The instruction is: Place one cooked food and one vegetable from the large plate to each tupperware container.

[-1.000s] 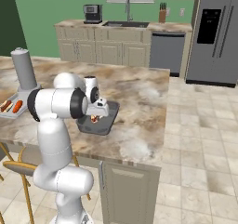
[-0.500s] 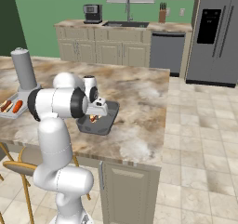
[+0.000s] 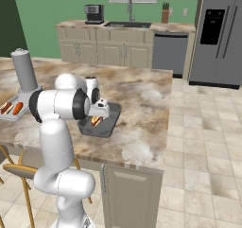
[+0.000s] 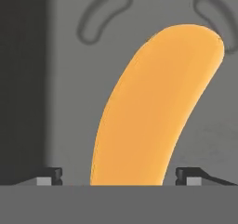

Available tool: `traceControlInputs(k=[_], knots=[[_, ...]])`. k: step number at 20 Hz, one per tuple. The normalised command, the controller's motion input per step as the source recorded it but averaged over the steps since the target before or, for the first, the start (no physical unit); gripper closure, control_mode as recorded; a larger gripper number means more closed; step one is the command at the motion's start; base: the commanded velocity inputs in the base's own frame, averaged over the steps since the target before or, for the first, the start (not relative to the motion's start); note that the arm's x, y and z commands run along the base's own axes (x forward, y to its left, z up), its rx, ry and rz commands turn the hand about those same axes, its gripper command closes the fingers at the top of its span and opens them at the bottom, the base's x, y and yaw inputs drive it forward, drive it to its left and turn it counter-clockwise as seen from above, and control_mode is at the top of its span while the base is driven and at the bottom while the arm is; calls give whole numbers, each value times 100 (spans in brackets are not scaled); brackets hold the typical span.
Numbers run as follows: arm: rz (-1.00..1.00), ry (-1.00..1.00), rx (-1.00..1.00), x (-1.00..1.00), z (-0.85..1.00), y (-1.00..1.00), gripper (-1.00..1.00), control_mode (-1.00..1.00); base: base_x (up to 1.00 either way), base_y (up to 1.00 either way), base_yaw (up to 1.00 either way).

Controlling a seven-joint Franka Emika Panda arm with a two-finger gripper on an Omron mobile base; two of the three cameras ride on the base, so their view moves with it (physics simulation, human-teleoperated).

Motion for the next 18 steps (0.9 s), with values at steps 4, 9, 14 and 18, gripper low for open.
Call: traceControlInputs(k=[4,9,14,18], knots=[[0,0,0,-43,65,4,-100,-100,0,0,0],[0,0,0,-96,91,5,-100,-100,0,0,0],[-3,-2,4,-100,51,0,-100,-100,0,0,0],[0,-13,3,-100,34,-14,-100,-100,0,0,0]])
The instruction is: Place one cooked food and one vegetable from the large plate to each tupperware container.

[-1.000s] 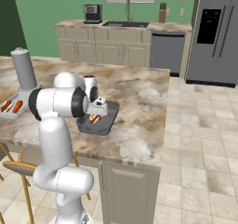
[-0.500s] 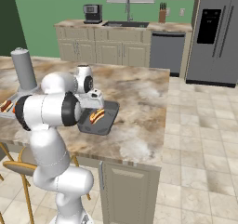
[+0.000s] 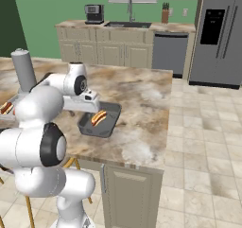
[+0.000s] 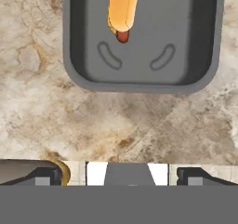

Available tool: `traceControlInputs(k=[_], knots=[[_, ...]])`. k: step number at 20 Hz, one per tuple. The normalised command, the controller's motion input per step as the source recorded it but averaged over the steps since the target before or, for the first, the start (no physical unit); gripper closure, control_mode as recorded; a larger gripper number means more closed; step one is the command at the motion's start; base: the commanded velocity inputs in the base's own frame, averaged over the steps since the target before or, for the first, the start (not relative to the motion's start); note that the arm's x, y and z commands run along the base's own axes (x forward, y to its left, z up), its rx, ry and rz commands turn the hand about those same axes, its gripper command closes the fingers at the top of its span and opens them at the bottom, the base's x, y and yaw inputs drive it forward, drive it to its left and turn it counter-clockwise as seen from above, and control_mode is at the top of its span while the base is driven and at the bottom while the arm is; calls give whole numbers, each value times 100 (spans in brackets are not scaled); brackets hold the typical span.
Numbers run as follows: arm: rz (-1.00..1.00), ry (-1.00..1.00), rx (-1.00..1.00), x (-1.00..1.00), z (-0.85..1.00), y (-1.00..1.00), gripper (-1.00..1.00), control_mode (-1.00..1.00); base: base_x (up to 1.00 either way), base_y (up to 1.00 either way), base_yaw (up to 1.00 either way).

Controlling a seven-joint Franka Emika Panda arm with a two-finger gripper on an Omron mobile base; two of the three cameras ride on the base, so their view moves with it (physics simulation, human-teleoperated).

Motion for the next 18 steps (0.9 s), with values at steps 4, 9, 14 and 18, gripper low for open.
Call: traceControlInputs(k=[4,9,14,18], knots=[[0,-23,0,-100,37,-26,-100,-100,0,0,0],[0,-22,0,-100,15,-13,-100,-100,0,0,0],[0,-5,0,-48,0,0,-100,-100,0,0,0],[0,0,0,0,0,0,-100,-100,0,0,0]])
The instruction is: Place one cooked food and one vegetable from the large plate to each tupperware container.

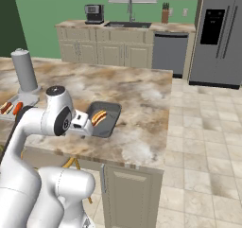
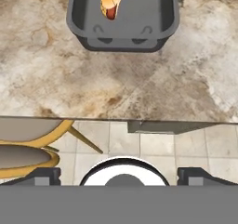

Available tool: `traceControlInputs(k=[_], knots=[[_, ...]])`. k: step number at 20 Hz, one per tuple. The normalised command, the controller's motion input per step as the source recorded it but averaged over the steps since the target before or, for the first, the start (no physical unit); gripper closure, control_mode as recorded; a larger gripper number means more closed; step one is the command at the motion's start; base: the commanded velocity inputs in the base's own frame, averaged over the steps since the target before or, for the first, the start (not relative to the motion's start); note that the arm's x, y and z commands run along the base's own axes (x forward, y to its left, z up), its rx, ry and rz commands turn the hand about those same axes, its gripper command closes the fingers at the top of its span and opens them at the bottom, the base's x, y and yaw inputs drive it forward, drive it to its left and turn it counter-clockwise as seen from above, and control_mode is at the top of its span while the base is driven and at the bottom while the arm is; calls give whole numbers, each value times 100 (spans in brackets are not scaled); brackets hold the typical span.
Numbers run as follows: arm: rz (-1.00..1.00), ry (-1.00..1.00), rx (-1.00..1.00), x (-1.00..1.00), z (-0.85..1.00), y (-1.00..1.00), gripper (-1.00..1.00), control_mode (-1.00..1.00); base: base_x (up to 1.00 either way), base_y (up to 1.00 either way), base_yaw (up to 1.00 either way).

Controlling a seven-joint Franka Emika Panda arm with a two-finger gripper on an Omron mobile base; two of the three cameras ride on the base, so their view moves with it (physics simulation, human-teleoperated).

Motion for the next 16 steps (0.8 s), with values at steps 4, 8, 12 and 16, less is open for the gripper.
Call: traceControlInputs(k=[4,8,12,16], knots=[[0,0,0,0,0,0,-100,-100,0,0,0],[0,0,0,-1,0,0,-100,100,-29,0,0],[0,0,0,0,0,0,-100,100,-77,27,0],[0,0,0,0,0,0,-100,100,-66,67,0]])
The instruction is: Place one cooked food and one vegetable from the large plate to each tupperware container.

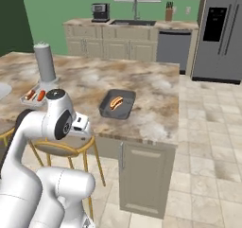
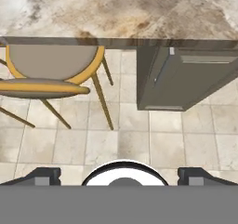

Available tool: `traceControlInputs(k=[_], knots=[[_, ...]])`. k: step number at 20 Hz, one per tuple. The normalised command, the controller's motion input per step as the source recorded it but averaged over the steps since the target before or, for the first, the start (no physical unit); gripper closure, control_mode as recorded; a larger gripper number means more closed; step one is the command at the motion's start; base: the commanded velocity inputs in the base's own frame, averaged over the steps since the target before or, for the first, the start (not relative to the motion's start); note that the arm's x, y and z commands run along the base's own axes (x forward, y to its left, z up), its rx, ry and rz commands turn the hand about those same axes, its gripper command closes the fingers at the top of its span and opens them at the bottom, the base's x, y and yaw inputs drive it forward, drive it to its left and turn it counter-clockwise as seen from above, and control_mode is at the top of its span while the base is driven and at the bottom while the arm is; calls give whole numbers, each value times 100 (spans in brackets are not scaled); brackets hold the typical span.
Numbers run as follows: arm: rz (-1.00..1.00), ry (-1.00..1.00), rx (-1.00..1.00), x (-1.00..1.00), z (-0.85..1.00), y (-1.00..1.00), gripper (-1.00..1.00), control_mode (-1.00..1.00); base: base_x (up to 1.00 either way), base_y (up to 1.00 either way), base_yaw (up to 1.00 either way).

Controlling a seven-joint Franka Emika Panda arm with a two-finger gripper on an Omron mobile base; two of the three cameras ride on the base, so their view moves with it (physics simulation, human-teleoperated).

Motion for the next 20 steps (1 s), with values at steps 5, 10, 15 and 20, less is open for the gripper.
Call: traceControlInputs(k=[5,10,15,20], knots=[[0,0,0,0,0,0,-100,100,-43,97,-12],[0,0,0,0,0,0,-100,100,-7,100,-22],[0,0,0,0,0,0,-100,100,0,100,-15],[0,0,0,0,0,0,-100,100,0,100,-7]])
